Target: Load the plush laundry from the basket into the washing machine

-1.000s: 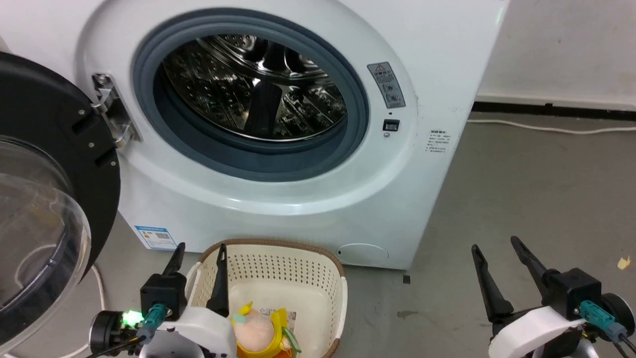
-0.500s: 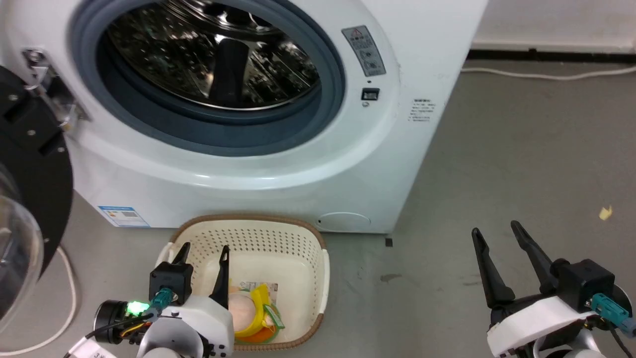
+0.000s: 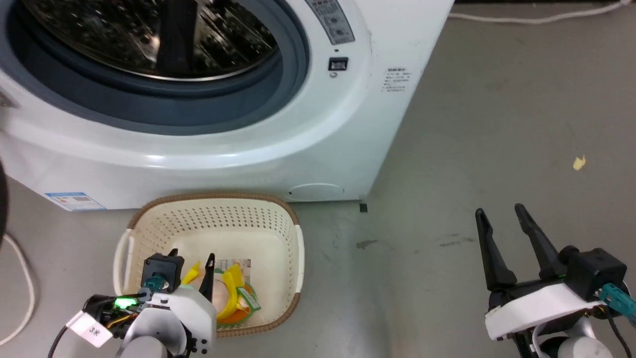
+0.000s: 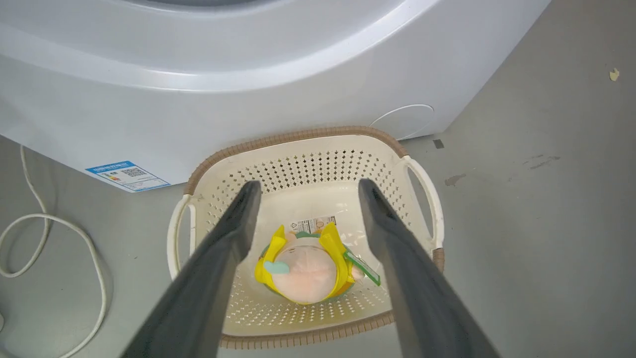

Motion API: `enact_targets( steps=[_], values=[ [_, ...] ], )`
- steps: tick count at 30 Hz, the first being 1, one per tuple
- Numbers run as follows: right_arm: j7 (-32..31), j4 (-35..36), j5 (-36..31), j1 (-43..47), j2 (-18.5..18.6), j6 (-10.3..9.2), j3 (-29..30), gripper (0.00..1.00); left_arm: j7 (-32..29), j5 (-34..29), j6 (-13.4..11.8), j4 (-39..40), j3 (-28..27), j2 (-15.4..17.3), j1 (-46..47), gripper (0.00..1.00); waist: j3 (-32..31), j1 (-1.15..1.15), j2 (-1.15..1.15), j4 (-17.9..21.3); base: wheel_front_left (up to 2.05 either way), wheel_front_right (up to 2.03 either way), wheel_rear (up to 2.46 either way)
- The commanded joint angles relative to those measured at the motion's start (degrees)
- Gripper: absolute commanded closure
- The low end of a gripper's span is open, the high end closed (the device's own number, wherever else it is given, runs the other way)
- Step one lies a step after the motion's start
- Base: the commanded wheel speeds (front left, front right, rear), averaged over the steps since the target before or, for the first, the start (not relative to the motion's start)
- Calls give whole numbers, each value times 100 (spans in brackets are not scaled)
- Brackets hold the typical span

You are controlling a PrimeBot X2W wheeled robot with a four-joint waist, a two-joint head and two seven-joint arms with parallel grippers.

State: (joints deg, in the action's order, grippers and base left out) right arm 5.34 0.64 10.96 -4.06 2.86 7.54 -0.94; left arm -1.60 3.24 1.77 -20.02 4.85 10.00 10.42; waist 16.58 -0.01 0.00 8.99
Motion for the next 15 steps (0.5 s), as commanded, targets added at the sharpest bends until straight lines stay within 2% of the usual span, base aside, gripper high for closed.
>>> enact_targets(
  steps=[1, 15],
  values=[
    [74, 38, 108, -112, 1, -2, -40, 0, -62, 32, 18, -173, 42, 109, 150, 0, 175, 1, 0, 131, 0, 0, 0],
    [229, 90, 464, -237, 1, -3, -246, 0, -552, 90, 127, -990, 296, 567, 540, 0, 818, 1, 0, 477, 0, 0, 0]
  ],
)
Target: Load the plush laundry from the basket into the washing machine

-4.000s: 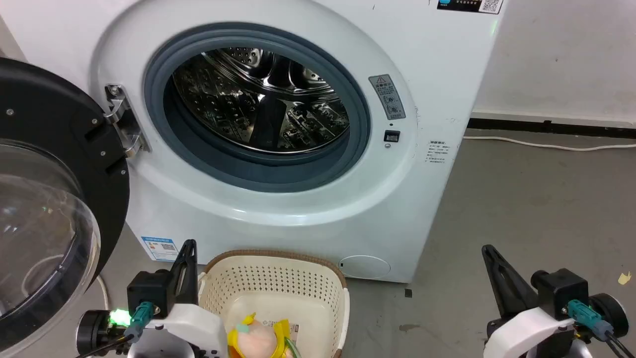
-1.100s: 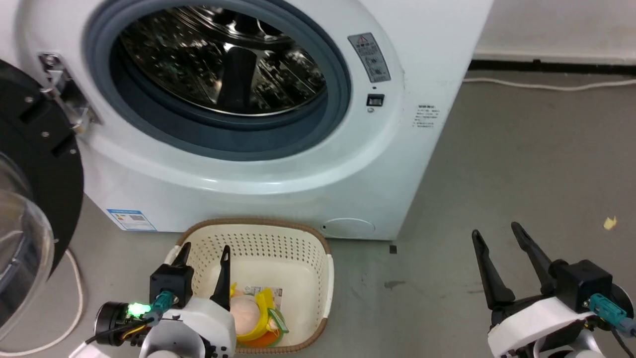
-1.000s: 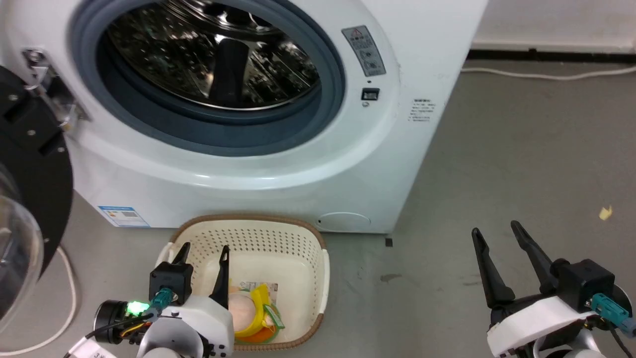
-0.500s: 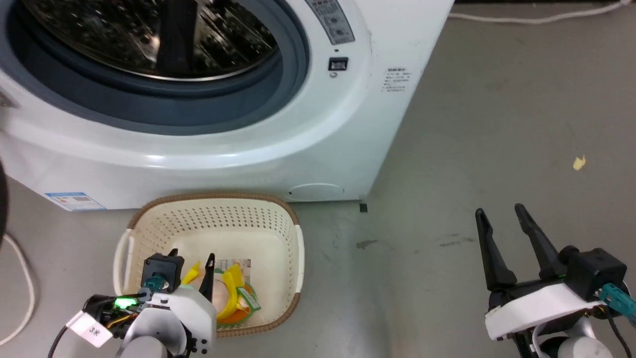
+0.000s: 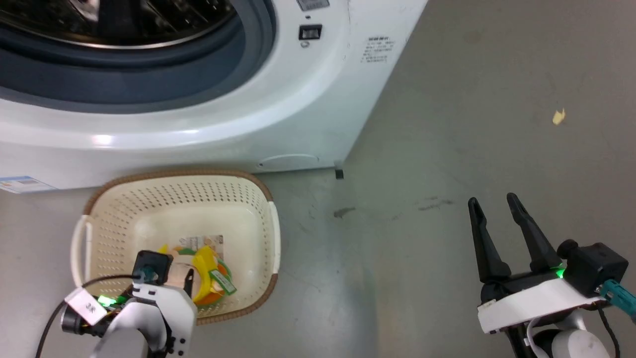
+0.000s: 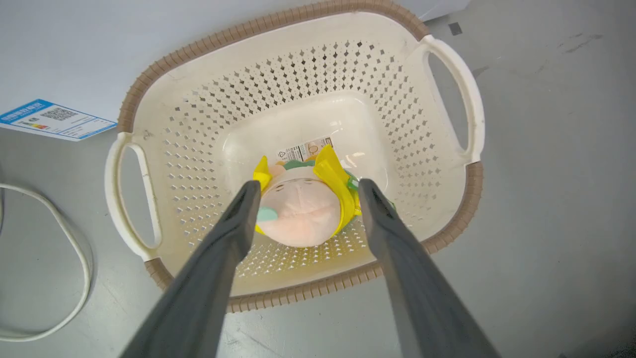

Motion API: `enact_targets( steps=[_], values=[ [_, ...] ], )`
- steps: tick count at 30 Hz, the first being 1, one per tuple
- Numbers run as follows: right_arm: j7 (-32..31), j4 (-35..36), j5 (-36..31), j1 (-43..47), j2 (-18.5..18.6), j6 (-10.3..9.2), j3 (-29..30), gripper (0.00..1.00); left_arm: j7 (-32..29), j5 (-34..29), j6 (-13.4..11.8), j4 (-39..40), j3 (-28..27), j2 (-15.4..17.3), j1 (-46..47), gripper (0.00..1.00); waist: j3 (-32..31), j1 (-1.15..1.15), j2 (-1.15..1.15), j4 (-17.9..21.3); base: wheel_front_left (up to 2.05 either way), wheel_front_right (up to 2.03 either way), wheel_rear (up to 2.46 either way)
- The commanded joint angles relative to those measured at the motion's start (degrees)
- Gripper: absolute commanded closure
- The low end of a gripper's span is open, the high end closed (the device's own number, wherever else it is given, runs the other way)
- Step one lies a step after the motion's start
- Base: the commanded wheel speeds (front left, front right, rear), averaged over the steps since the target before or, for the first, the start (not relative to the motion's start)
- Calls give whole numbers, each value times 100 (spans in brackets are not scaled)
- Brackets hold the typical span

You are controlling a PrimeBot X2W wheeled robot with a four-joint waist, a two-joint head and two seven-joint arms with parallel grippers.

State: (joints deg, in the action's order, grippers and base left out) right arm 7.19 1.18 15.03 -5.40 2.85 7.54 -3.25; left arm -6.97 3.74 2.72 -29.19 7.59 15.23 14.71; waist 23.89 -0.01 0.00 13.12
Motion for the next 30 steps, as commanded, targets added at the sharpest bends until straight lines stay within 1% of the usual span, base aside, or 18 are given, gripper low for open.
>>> enact_targets(
  steps=[1, 5, 7, 8, 9, 14, 21, 25, 30],
  values=[
    [68, 47, 106, -126, 2, -3, -36, 0, -118, 56, 56, -188, 68, 123, 192, 0, 199, 1, 0, 115, 0, 0, 0],
    [104, 64, 182, -164, 2, -3, -74, 0, -232, 61, 92, -319, 170, 244, 320, 0, 370, 1, 0, 191, 0, 0, 0],
    [140, 81, 258, -199, 2, -3, -108, 0, -405, 65, 123, -467, 290, 358, 454, 0, 542, 1, 0, 257, 0, 0, 0],
    [140, 81, 258, -199, 2, -3, -108, 0, -405, 65, 123, -467, 290, 358, 454, 0, 542, 1, 0, 257, 0, 0, 0],
    [164, 92, 306, -215, 2, -3, -122, 0, -530, 47, 142, -561, 403, 430, 552, 0, 655, 1, 0, 292, 0, 0, 0],
    [224, 125, 422, -222, 2, -3, -140, 0, -829, 50, 181, -757, 654, 573, 833, 0, 939, 1, 0, 363, 0, 0, 0],
    [295, 163, 581, -248, 2, -4, -155, 0, -1089, 6, 220, -950, 1004, 785, 1190, 0, 1269, 1, 0, 461, 0, 0, 0],
    [343, 183, 720, -266, 2, -4, -103, 0, -1256, 72, 173, -1133, 1054, 863, 1419, 0, 1477, 1, 0, 523, 0, 0, 0],
    [402, 218, 888, -318, 2, -4, -69, 0, -1531, -9, 181, -1349, 1296, 1007, 1665, 0, 1740, 1, 0, 598, 0, 0, 0]
  ],
)
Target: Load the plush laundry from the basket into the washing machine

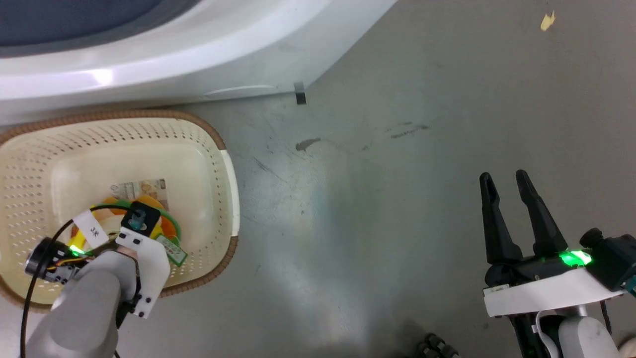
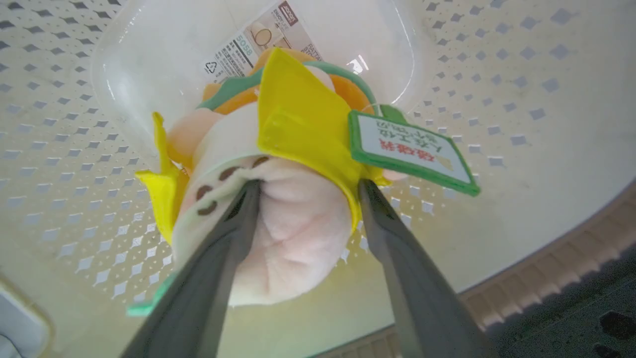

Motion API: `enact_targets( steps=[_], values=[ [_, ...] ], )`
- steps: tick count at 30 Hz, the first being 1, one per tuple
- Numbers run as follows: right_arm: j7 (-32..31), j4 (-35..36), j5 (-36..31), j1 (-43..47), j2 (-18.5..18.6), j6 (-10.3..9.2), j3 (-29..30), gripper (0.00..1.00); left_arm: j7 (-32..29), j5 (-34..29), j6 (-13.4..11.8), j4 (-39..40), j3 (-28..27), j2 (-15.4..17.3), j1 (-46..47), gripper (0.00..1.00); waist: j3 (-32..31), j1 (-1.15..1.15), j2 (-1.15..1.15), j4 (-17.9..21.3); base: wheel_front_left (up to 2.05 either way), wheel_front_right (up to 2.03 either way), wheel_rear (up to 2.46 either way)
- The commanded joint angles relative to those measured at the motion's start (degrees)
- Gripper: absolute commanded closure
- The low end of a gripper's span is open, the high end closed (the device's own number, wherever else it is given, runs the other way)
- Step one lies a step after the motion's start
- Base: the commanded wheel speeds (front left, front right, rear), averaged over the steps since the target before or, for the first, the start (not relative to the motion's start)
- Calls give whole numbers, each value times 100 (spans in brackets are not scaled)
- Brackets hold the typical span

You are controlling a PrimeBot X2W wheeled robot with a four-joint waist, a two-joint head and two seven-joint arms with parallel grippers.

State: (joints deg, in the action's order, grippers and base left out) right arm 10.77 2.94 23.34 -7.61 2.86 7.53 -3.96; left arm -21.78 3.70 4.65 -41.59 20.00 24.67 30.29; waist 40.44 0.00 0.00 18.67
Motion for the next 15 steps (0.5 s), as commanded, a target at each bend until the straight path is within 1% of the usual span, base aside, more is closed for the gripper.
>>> enact_targets(
  steps=[1, 3, 4, 5, 8, 14, 15],
  values=[
    [56, 50, 83, -108, 1, -3, 0, 0, -96, -21, -3, -151, 108, 94, 152, 0, 137, 0, 0, 59, 0, 0, 0],
    [80, 63, 136, -128, 1, -3, -10, 0, -182, -30, 12, -241, 192, 152, 237, 0, 238, 0, 0, 90, 0, 0, 0],
    [92, 67, 162, -140, 1, -3, -20, 0, -234, -17, 19, -303, 218, 182, 271, 61, 287, 0, 0, 108, 0, 0, 0],
    [104, 70, 189, -156, 1, -3, -34, 0, -269, 0, 26, -361, 241, 211, 303, 100, 332, 0, 0, 128, 0, 0, 0],
    [140, 63, 273, -222, 1, -3, -94, 0, -350, 74, 19, -532, 285, 285, 380, 100, 435, 0, 0, 208, 0, 0, 0],
    [211, -9, 445, -449, 1, -4, -224, 0, -195, 265, -172, -784, 279, 466, 410, 100, 435, 0, 0, 444, 0, 0, 0],
    [223, -42, 443, -474, 1, -4, -201, 0, -164, 273, -196, -820, 318, 442, 399, 100, 347, 0, 0, 427, 0, 0, 0]
  ],
)
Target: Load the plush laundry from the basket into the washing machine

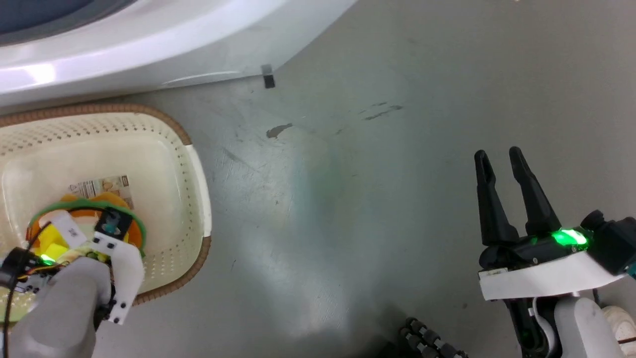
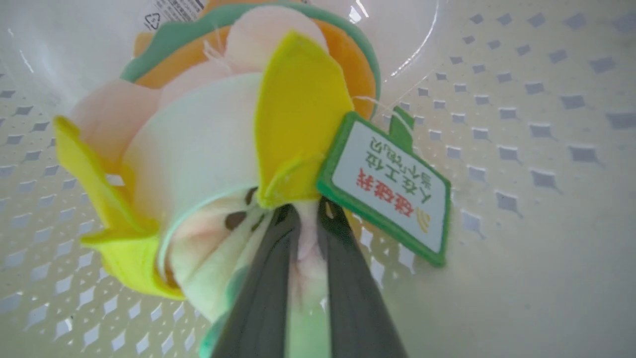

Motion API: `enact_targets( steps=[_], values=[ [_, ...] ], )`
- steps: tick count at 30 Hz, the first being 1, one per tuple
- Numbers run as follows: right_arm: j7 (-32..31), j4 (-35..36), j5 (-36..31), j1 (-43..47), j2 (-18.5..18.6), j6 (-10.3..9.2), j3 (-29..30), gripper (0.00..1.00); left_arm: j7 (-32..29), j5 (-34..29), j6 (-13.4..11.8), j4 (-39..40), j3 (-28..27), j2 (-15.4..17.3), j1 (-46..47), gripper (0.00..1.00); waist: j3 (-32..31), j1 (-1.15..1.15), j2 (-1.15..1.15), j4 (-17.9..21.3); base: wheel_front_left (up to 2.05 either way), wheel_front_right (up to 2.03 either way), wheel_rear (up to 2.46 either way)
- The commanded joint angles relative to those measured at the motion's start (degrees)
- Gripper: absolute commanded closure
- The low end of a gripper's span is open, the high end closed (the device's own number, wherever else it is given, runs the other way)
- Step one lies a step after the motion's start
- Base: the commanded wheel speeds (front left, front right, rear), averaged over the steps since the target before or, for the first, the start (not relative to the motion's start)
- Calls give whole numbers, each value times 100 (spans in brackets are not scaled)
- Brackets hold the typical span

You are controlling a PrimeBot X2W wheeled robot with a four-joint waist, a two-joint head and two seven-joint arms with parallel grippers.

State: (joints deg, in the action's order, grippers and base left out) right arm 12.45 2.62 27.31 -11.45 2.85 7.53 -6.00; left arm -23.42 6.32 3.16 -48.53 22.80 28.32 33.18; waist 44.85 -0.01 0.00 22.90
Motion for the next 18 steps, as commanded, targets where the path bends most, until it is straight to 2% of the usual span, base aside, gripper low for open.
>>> enact_targets(
  steps=[1, 8, 18],
  values=[
    [66, -35, 32, -103, 2, -4, 49, 0, 17, -13, -50, -154, 110, 54, 100, 100, -170, 0, 0, -18, 0, 0, 0],
    [150, -193, -231, -29, 2, -4, 437, 0, 631, 173, -111, -517, 334, -291, -36, 100, -978, 0, 0, -353, 0, 0, 0],
    [255, -259, -777, 568, 3, -4, 1015, 0, 2401, 943, -87, -1148, 161, -1099, -346, 100, -2365, 1, 0, -1077, 0, 0, 0]
  ],
)
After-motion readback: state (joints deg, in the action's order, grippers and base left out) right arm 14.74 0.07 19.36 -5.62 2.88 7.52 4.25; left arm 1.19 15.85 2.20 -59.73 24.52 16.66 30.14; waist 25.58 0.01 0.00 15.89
